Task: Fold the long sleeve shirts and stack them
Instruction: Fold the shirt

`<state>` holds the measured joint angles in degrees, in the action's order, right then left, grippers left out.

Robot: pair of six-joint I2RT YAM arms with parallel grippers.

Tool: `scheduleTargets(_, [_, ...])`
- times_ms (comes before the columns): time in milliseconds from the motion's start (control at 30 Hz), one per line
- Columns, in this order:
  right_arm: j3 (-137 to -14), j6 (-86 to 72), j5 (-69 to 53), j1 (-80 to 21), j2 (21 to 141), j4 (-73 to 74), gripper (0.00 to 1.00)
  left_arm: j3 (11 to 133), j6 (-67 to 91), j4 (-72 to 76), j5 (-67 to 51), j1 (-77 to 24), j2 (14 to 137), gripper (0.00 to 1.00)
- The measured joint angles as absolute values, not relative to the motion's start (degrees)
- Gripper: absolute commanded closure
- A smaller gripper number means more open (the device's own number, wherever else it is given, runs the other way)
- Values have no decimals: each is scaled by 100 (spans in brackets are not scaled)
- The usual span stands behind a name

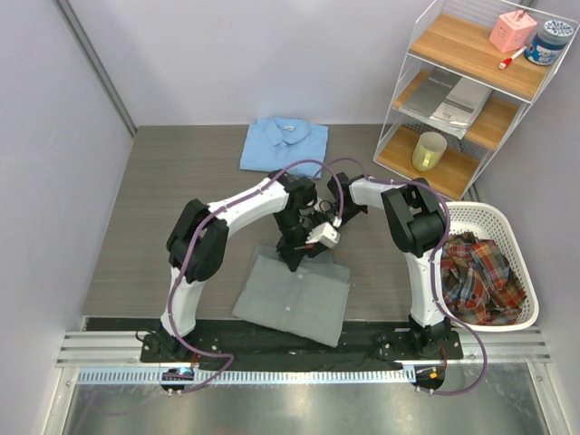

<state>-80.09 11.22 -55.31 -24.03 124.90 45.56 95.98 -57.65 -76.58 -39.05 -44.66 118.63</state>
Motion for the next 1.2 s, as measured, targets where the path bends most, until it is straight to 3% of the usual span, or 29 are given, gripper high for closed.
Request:
scheduleTargets(500, [-8239,1306,-5537,-2403,12630,4825,77,10676,-5896,-7688,-3479,-4165,12431,100])
scheduleTargets(700, [-8558,1424,-5527,-2403,12755,5009,69,10831,-5896,-7688,-3299,-4069,12514,98])
scheduleTargets(800, [-8777,1518,-5513,-2403,12761,5148,63,10864,-5887,-7686,-3242,-4040,12514,88])
scheduleTargets(1000, [-9207,1791,-5389,-2298,12761,5588,50,10864,-5872,-7682,-3120,-3968,12508,58])
scheduleTargets(1167, [-9800,2324,-5201,-1883,12742,6298,42,10897,-5918,-7686,-3179,-3603,12466,44])
scheduleTargets(1200, [-9848,2451,-5164,-1789,12711,6420,36,10932,-5918,-7684,-3256,-3435,12453,41])
